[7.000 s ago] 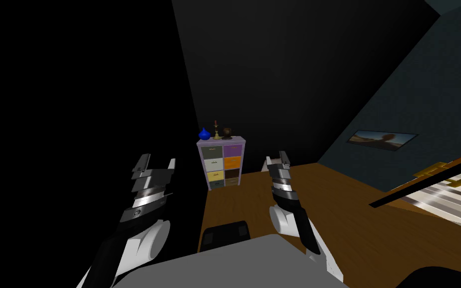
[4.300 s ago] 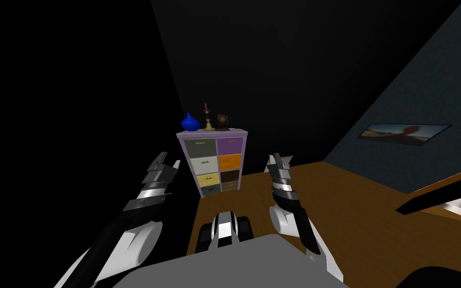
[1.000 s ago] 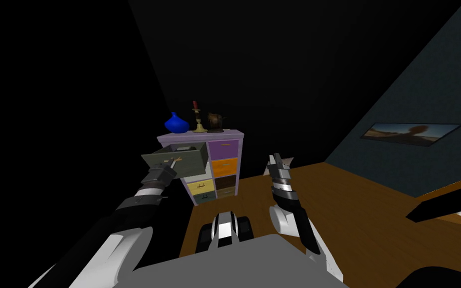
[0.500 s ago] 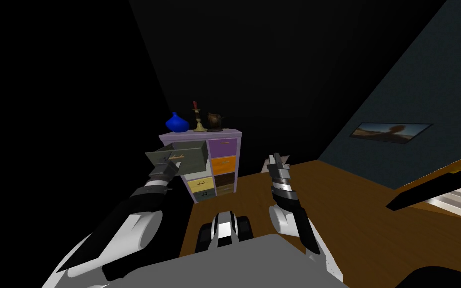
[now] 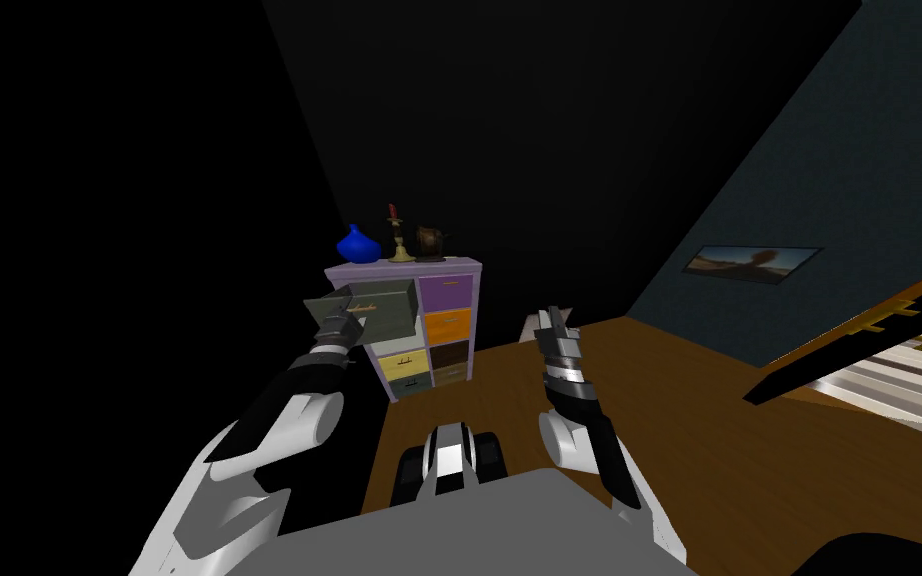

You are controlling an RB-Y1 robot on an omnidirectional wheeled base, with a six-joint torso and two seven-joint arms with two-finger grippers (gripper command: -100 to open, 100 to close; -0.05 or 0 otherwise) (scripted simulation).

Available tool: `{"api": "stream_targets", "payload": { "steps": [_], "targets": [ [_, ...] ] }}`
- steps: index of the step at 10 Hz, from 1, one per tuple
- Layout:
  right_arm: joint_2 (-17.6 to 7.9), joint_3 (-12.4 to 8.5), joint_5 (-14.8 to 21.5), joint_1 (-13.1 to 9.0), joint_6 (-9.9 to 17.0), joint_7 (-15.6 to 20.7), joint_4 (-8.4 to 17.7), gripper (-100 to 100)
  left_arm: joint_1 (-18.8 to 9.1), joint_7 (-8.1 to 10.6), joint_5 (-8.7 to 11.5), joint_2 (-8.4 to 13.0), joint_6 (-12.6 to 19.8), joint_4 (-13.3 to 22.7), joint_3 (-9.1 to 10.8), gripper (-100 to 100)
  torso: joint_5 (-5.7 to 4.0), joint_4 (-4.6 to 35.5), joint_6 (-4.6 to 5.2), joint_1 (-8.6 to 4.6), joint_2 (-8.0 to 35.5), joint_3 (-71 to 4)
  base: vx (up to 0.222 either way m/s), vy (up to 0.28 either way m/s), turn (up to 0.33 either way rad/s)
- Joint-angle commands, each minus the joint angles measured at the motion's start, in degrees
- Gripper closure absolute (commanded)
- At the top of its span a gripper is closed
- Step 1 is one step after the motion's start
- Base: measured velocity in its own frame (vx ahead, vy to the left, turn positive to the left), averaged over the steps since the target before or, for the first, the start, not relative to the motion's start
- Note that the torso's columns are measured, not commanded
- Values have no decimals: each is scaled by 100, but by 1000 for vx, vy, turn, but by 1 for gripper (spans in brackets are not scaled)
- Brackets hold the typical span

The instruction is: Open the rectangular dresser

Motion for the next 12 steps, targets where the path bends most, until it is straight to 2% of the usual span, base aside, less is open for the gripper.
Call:
{"api": "stream_targets", "payload": {
  "steps": [1, 2, 3, 5, 6, 7, 8, 10, 11, 12],
  "targets": [
    [0, 0, 0, -1, 0, 0, 0, 0, -457, -23, -177, -92, 156, 296, 103, -100, 1, 2, 1, 2, 9, 5, -95, 28, -47],
    [0, 0, 0, 0, 0, 0, 0, 0, -597, -23, -177, -92, 156, 296, 103, -100, 1, 3, 0, 2, 8, 6, -51, 11, -6],
    [0, 0, 0, 0, 0, 0, 0, 0, -789, -45, -338, -176, 288, 582, 195, -100, -1, -1, 0, -5, -5, -2, -83, 16, -72],
    [0, 0, 0, 0, 0, 0, 0, 0, -1052, -45, -338, -176, 288, 582, 195, -100, 0, 2, 0, -1, 4, 3, -60, 13, -22],
    [0, 0, 0, 1, 0, 0, 0, 0, -1278, -66, -499, -261, 420, 850, 287, -100, -1, -1, 0, -4, -7, -4, -81, 6, -62],
    [0, 0, 0, 0, 0, 0, 0, 0, -1460, -66, -499, -261, 420, 868, 287, -100, 0, 0, 2, -2, 6, 3, -85, 12, -48],
    [0, 0, 0, 0, 0, 0, 0, 0, -1674, -88, -660, -345, 553, 1138, 379, -100, -1, 4, 2, 0, 8, 5, -110, 37, -96],
    [0, 0, 0, 0, 0, 0, 0, 0, -1962, -88, -660, -345, 553, 1154, 379, -100, 2, 3, -1, 6, 5, 4, -65, 26, -14],
    [0, 0, 0, 1, 0, 0, 0, 0, -2162, -109, -821, -430, 685, 1434, 471, -100, -1, -3, -1, -6, -12, -7, -88, 5, -75],
    [0, 0, 0, 0, 0, 0, 0, 0, -2303, -109, -821, -430, 685, 1441, 471, -100, -2, -1, 3, -8, 2, 0, -87, 11, -48]
  ]
}}
